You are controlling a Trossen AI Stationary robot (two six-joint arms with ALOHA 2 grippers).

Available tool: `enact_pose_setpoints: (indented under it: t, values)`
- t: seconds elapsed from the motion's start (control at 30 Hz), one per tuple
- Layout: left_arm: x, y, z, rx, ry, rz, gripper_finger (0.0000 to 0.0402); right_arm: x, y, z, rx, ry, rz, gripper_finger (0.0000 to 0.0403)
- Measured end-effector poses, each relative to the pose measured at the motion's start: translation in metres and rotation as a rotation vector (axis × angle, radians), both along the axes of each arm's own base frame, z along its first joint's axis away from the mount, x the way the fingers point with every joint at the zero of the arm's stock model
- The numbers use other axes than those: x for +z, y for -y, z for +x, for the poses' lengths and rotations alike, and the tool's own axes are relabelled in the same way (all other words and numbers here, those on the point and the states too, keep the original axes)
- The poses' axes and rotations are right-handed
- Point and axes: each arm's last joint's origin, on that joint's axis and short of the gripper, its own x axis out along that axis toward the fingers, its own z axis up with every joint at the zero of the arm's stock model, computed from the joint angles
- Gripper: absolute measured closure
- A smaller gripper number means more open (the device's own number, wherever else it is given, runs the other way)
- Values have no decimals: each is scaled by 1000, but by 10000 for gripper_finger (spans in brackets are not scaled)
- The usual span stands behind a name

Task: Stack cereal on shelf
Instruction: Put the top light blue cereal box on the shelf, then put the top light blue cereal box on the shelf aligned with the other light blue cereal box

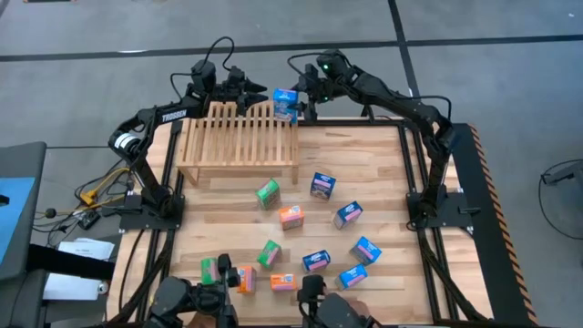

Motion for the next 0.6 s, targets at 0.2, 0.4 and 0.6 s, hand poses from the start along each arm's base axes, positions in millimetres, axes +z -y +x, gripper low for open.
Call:
enact_pose_setpoints:
  t: [0.2, 0.4, 0.6]
  values:
    - [0, 0, 0, 1, 0, 0, 137, -3, -2, -1, -10, -37, 23, 74]
    - [0, 0, 0, 2, 0, 0, 137, -3, -7, -3, -42, -86, 19, 60]
    - [0, -4, -9, -10, -1, 12, 137, 2, -8, -17, -79, -145, 35, 60]
